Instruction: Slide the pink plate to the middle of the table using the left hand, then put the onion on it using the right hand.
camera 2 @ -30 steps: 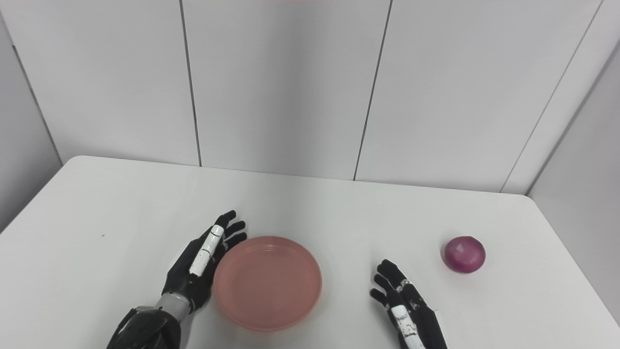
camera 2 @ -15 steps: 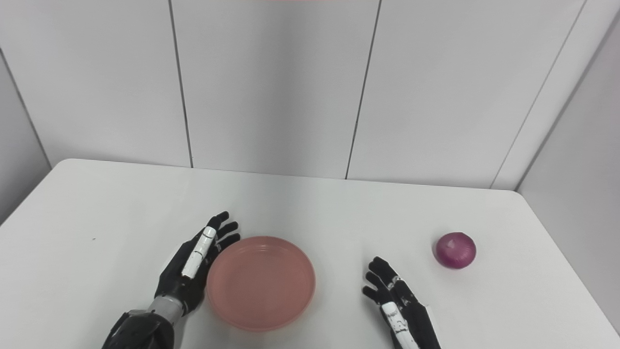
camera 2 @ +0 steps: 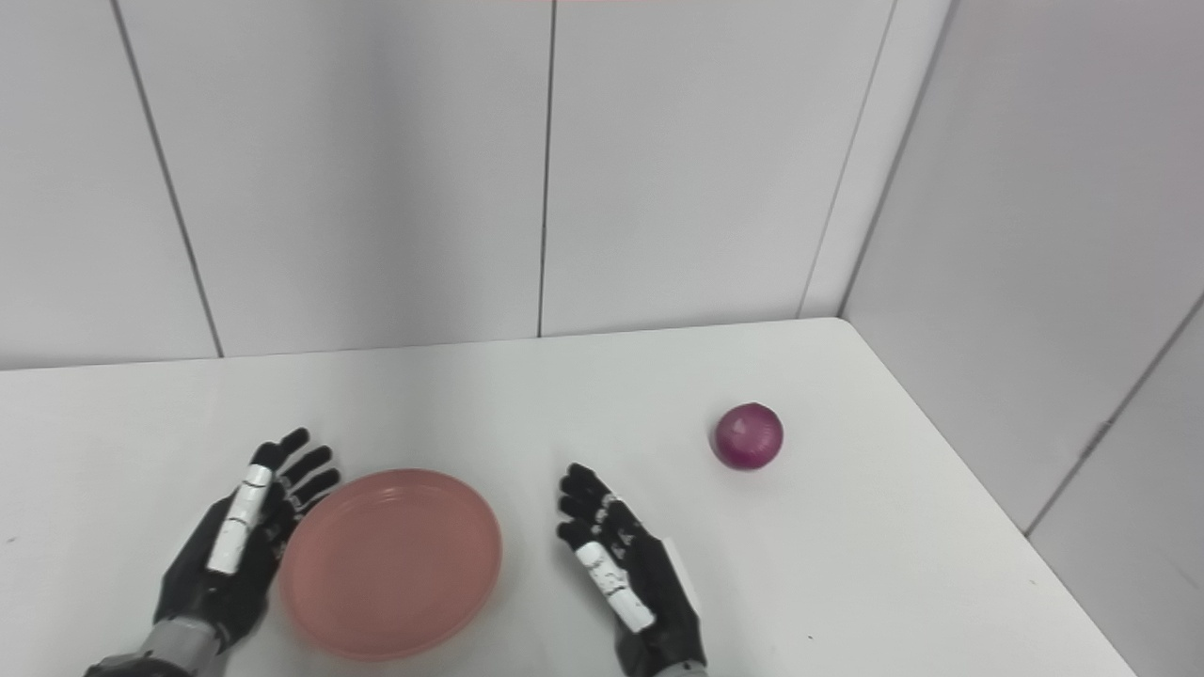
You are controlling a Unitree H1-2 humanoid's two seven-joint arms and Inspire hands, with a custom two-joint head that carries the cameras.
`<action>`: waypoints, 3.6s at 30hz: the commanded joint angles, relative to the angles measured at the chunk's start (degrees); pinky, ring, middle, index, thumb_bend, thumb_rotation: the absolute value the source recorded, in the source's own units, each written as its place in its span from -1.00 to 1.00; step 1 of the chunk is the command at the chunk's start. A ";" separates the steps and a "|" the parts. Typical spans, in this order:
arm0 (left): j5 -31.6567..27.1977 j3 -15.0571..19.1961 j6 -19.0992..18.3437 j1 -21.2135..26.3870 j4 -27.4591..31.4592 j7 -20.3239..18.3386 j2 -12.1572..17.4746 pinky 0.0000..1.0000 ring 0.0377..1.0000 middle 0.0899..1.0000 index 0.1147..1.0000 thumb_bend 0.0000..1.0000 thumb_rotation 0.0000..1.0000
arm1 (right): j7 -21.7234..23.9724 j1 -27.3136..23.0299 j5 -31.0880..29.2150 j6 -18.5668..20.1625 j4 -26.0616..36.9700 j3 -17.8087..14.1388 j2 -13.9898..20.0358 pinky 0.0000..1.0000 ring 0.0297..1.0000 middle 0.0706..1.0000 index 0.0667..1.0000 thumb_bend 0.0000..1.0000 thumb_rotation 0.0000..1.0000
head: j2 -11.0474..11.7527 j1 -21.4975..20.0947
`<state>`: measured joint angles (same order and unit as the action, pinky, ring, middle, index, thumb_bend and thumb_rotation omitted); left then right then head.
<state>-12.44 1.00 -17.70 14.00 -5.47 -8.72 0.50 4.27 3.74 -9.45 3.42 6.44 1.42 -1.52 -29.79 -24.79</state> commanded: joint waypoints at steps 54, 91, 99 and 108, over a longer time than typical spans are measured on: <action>-1.23 2.32 2.05 0.87 -8.98 -1.11 1.76 0.84 0.74 0.73 0.77 0.26 0.48 | -7.02 -7.93 52.74 1.22 20.86 -8.02 16.17 0.30 0.52 0.63 0.72 0.92 -0.13 | 7.55 -4.89; -1.15 1.90 3.19 0.38 -10.55 -1.77 2.16 0.84 0.73 0.74 0.76 0.30 0.48 | 10.24 -21.23 64.40 8.98 2.07 -8.44 32.67 0.08 0.41 0.53 0.56 1.00 -0.33 | 7.43 -4.41; -1.16 1.72 3.16 0.37 -10.79 -1.72 2.21 0.85 0.74 0.74 0.78 0.27 0.49 | 13.78 -21.71 60.82 11.57 1.23 -6.56 32.87 0.14 0.49 0.59 0.59 1.00 -0.26 | 7.44 -4.22; -0.58 1.51 3.74 0.35 -11.33 -1.42 2.18 0.81 0.73 0.73 0.79 0.26 0.48 | 14.38 -22.79 56.02 12.01 -0.45 -5.00 32.97 0.16 0.52 0.60 0.58 1.00 -0.31 | 7.52 -3.77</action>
<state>-14.47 3.13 -11.33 17.12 -13.15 -11.30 2.52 19.44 -16.46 47.64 14.11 5.22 -3.09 29.94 -22.24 -28.57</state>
